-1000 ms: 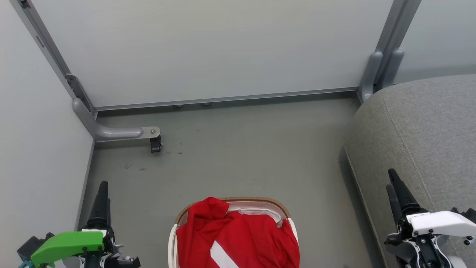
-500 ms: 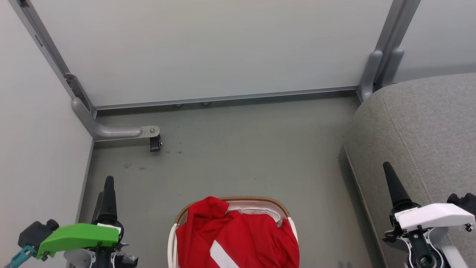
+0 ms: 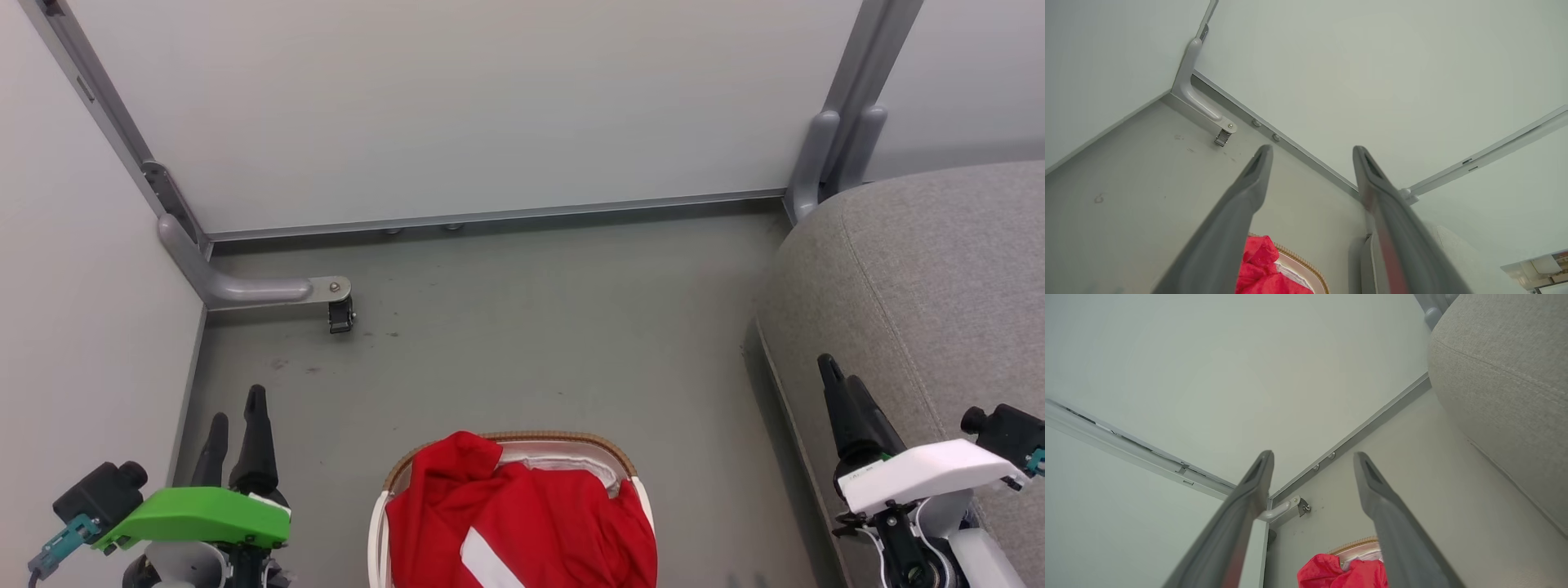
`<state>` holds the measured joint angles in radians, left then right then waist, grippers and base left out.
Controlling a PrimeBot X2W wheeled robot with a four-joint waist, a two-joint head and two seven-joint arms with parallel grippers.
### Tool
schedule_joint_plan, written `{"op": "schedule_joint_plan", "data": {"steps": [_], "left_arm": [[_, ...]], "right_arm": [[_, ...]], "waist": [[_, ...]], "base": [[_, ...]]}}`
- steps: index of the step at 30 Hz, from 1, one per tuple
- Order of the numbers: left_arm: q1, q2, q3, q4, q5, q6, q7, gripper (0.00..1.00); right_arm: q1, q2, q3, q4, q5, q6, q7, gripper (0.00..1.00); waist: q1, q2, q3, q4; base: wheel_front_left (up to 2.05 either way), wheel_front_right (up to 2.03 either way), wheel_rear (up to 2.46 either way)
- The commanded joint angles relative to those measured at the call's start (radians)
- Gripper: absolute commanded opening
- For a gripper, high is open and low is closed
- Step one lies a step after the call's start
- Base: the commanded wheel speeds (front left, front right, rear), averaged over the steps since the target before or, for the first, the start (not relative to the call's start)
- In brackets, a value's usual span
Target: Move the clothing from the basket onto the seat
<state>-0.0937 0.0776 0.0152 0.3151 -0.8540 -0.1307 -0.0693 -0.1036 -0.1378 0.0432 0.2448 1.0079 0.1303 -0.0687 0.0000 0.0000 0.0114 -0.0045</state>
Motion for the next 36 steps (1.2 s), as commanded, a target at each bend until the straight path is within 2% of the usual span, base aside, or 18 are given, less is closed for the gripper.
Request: {"op": "schedule_joint_plan", "data": {"steps": [1,17,36], "left_arm": [[-0.020,0.014,-0.006,-0.009,0.050,0.002,-0.011,1.00],[0.011,0.045,-0.071,-0.025,0.295,0.056,-0.059,1.00],[0.019,0.069,-0.121,-0.009,0.478,0.085,-0.108,1.00]], "right_arm": [[-0.024,-0.013,0.008,-0.011,-0.038,0.000,-0.011,1.00],[-0.013,-0.022,0.024,0.005,-0.272,0.000,-0.059,1.00],[-0.010,-0.031,0.043,0.011,-0.477,0.000,-0.109,1.00]], "waist": [[0.0000,0.0000,0.000,-0.001],[0.0000,0.0000,-0.003,-0.004],[0.0000,0.0000,-0.001,-0.010]], "base": [[0.00,0.00,0.00],[0.00,0.00,0.00],[0.00,0.00,0.00]]}}
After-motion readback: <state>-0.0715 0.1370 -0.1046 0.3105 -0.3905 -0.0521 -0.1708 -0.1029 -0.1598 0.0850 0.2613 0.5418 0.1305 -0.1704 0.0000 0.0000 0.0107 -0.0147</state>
